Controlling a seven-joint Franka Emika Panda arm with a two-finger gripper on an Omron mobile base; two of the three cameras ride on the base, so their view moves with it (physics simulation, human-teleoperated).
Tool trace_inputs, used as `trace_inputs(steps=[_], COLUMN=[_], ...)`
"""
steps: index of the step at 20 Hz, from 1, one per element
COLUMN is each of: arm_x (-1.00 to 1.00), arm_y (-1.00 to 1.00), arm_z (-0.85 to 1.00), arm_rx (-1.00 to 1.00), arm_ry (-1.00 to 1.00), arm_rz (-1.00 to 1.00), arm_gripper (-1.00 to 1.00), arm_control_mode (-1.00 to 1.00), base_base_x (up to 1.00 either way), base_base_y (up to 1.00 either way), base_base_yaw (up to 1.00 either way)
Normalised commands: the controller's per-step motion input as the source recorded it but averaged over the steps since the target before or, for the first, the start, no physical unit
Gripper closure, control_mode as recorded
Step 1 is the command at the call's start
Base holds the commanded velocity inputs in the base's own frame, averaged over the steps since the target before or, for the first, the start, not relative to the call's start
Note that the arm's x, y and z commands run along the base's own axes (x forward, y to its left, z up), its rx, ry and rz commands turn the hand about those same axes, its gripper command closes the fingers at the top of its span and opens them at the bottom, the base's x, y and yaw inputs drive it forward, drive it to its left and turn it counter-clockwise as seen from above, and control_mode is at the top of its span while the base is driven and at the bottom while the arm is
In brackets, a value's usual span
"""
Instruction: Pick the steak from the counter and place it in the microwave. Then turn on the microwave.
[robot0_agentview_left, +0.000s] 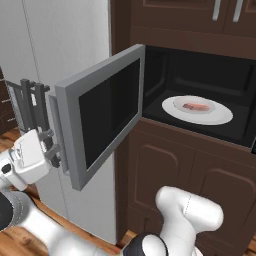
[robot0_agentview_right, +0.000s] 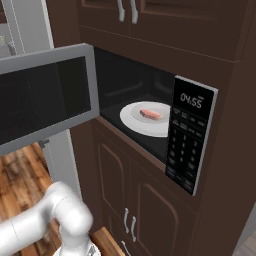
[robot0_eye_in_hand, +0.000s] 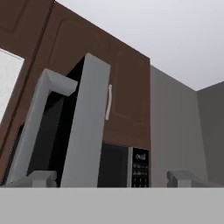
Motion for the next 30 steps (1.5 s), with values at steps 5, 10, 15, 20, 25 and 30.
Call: trace_inputs(steps=[5, 10, 15, 20, 25, 30], arm_x=[0.31, 0.34, 0.28, 0.32, 0.36, 0.23], arm_y=[0.19, 0.16, 0.08, 0.0, 0.0, 0.0], arm_z=[-0.06, -0.06, -0.01, 0.0, -0.01, -0.04], arm_rx=[0.0, 0.0, 0.0, 0.0, 0.0, 0.0], arm_ry=[0.0, 0.0, 0.0, 0.0, 0.0, 0.0], arm_rz=[-0.01, -0.01, -0.01, -0.01, -0.01, 0.0], arm_gripper=[-1.0, -1.0, -1.0, -1.0, -1.0, -1.0], arm_control_mode=[-1.0, -1.0, -1.0, -1.0, -1.0, -1.0], base_base_x=[0.0, 0.0, 0.0, 0.0, 0.0, 0.0], base_base_y=[0.0, 0.0, 0.0, 0.0, 0.0, 0.0], base_base_yaw=[0.0, 0.0, 0.0, 0.0, 0.0, 0.0])
